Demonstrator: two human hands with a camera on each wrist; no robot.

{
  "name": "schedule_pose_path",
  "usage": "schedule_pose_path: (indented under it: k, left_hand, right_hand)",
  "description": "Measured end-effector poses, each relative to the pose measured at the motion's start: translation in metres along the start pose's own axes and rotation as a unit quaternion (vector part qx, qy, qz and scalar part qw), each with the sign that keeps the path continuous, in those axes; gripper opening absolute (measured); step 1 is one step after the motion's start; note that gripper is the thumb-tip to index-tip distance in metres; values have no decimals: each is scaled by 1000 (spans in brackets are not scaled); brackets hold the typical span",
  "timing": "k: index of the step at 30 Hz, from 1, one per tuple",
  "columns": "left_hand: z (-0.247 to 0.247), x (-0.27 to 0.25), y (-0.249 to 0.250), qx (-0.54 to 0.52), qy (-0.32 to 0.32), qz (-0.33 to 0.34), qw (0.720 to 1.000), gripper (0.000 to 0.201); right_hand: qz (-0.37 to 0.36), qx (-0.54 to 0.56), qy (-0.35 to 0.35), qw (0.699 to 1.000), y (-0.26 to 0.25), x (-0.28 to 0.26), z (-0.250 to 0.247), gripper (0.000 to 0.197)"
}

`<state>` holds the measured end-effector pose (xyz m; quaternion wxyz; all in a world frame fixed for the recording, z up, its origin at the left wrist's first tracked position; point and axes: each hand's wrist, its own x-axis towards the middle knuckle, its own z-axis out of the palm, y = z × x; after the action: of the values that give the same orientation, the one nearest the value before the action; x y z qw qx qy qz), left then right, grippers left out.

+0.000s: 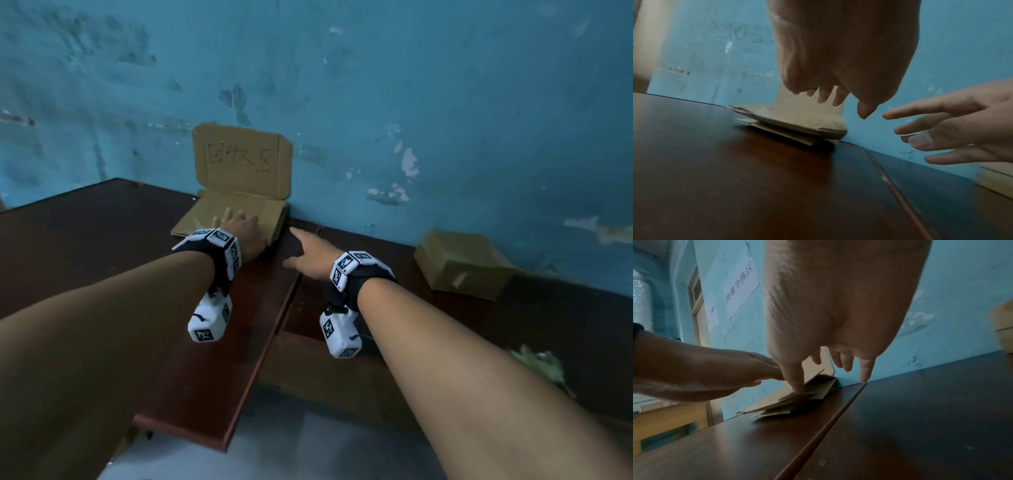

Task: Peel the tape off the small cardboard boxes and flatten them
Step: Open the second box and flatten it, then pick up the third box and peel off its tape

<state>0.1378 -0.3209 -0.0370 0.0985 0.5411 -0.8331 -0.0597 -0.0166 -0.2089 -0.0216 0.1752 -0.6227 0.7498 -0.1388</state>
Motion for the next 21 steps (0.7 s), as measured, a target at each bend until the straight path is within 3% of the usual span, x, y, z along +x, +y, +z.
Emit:
schedule_pose_path:
  k: [4, 8, 16, 21]
  left_hand:
    - [-16, -21, 49, -12, 9, 43, 999, 69]
    - [-19, -36, 104, -36, 5, 85, 996, 72]
    - [-4, -69, 211, -188, -39, 57, 980, 74]
    - [19, -79, 263, -224, -77, 59, 970, 81]
  right_hand:
    - [12, 4, 25, 1000, 24, -28, -18, 91]
    - [33, 17, 53, 998, 58, -58, -36, 92]
    - [107, -2, 173, 979, 137, -126, -73, 75]
    - [185, 0, 240, 953, 194, -153, -93, 89]
